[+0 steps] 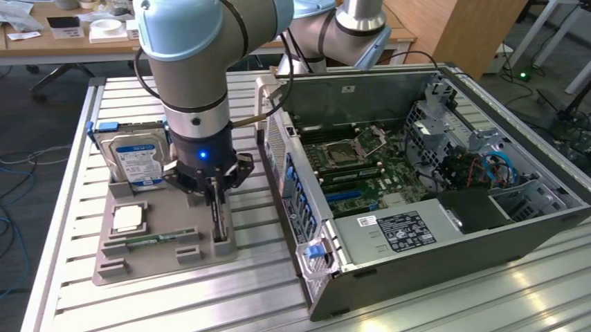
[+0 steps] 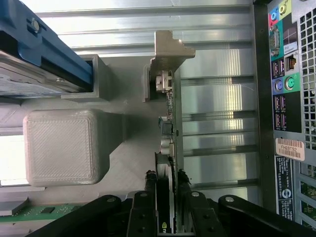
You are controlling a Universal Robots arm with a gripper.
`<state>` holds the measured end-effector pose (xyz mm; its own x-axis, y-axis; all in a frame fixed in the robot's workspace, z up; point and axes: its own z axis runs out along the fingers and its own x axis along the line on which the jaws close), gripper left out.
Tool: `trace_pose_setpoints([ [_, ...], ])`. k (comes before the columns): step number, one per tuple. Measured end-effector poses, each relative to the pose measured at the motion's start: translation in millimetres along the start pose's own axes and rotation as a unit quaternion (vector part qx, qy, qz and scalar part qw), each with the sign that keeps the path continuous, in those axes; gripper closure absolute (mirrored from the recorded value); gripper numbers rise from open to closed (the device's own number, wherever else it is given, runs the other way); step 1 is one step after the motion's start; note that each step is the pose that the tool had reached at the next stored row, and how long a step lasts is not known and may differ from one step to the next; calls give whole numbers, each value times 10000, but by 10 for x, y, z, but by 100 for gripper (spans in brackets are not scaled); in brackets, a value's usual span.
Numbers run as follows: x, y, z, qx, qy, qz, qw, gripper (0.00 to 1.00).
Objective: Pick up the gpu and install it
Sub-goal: 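Pick up the gpu and move the gpu toward the slot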
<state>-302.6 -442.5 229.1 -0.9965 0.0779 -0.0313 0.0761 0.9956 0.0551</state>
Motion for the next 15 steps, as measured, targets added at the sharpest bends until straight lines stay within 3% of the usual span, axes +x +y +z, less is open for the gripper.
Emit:
trace_pose_setpoints([
  [12,0,0,0,0,-1,-1,10000,74],
  [15,1,0,0,-3,5,-112,9999,74],
])
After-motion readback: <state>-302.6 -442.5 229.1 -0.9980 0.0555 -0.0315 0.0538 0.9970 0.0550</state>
